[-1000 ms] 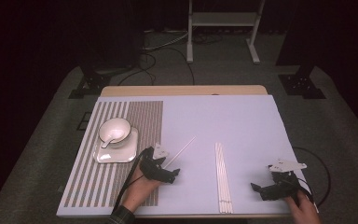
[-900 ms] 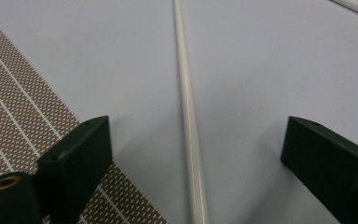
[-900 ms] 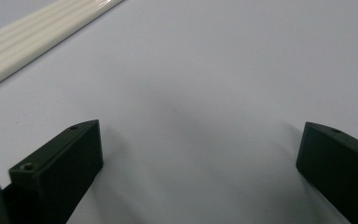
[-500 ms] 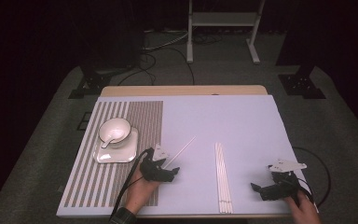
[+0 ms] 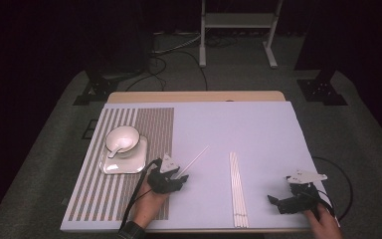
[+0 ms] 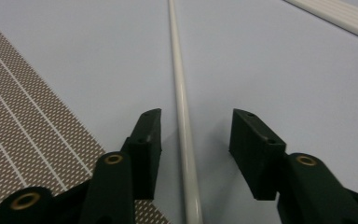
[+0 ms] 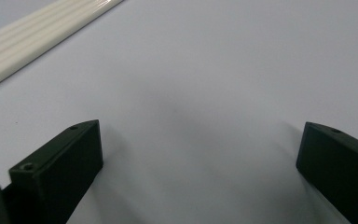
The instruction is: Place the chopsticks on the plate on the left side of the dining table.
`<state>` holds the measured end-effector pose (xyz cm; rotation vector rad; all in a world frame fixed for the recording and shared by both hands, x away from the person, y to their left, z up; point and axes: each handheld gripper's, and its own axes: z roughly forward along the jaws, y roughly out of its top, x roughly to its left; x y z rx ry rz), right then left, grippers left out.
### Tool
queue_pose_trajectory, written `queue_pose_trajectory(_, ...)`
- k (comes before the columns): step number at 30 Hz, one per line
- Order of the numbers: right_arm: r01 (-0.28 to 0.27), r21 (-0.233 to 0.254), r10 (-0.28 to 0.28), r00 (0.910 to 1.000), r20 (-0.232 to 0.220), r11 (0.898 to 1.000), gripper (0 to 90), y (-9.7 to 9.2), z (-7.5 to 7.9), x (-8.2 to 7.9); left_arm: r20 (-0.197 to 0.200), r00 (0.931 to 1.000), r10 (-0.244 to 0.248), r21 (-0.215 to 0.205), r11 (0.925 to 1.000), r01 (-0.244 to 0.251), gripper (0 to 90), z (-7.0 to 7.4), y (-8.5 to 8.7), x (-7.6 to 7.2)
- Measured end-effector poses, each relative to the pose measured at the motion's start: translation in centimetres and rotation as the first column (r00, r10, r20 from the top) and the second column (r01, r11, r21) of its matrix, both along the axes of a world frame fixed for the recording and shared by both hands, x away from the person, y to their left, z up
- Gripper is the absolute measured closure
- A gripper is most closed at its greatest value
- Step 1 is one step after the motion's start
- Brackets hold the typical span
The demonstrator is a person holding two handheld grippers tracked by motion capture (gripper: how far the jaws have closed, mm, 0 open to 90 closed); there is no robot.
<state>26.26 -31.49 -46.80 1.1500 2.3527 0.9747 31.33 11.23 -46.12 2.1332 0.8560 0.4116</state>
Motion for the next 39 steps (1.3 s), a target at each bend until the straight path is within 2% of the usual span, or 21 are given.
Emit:
queue_pose_trajectory(5,0.000,-0.001,0.000,1.0000,0.000,1.000,0.0,0.00,0.00,0.00,-0.007,0.9996,0.026,-0.014,0.9996,-0.026,64.2,0.00,0.27,0.08)
queue_pose_trajectory(9,0.000,-0.001,0.000,1.0000,0.000,1.000,0.0,0.00,0.00,0.00,-0.007,0.9995,0.031,-0.014,0.9994,-0.031,68.2,0.02,0.31,0.06)
queue_pose_trajectory(16,0.000,-0.001,0.000,1.0000,0.000,1.000,0.0,0.00,0.01,0.01,-0.003,1.0000,0.007,-0.006,1.0000,-0.007,75.8,0.04,0.33,-0.05)
queue_pose_trajectory(25,-0.001,-0.001,0.001,1.0000,0.000,1.000,0.0,-0.01,0.00,0.02,0.001,1.0000,-0.001,-0.002,1.0000,0.001,83.0,0.03,0.25,-0.11)
queue_pose_trajectory(39,-0.001,-0.001,0.001,1.0000,0.000,1.000,0.0,-0.01,0.01,0.03,-0.017,0.9998,-0.009,-0.016,0.9998,0.009,84.4,0.06,0.47,0.12)
